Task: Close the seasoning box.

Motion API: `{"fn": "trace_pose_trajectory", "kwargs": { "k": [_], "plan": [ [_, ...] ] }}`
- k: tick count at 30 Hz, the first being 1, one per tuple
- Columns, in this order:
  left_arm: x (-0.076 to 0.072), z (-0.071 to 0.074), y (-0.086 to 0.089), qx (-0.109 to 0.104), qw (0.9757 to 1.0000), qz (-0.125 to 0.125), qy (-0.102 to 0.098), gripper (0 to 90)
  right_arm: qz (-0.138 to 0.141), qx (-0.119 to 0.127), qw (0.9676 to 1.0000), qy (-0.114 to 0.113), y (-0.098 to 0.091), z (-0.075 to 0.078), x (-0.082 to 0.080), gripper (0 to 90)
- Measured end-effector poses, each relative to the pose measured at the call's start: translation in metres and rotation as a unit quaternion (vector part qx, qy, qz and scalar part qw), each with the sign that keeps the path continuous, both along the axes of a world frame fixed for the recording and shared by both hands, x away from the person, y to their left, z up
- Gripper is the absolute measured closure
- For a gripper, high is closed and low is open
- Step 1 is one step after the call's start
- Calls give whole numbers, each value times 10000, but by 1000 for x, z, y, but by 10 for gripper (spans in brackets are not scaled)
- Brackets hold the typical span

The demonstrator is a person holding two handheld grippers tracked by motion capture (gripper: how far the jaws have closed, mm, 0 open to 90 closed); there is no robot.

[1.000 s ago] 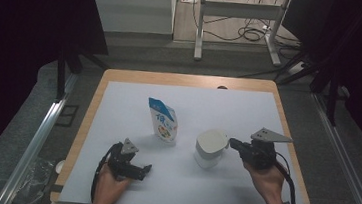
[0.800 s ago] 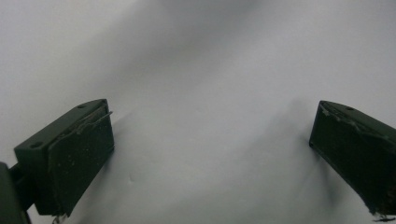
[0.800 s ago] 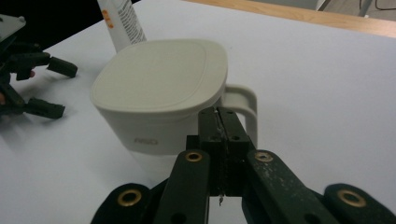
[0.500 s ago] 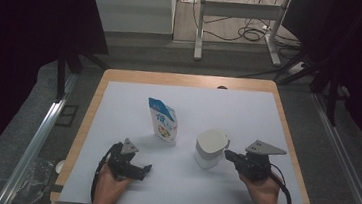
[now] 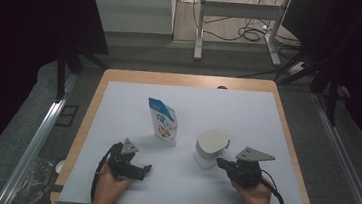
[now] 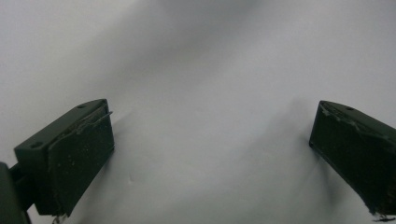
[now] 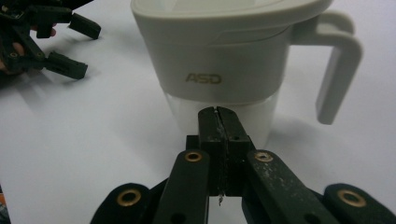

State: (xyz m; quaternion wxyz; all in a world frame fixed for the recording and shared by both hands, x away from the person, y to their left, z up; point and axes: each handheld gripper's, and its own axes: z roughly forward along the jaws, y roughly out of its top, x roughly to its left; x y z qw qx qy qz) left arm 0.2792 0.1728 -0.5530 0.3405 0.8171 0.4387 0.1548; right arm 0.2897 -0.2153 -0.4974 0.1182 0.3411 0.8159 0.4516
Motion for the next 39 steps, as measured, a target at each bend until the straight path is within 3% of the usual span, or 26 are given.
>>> {"fn": "trace_pose_trajectory", "kwargs": {
  "k": [18,29,39],
  "plan": [
    [0,0,0,3,10000,3,2,0,203,-125,9996,178,14,-20,1,893],
    [0,0,0,13,10000,-13,-6,0,229,-124,9994,211,23,-25,6,894],
    [0,0,0,14,10000,-14,-6,0,229,-278,9993,133,36,-24,15,894]
  ]
}}
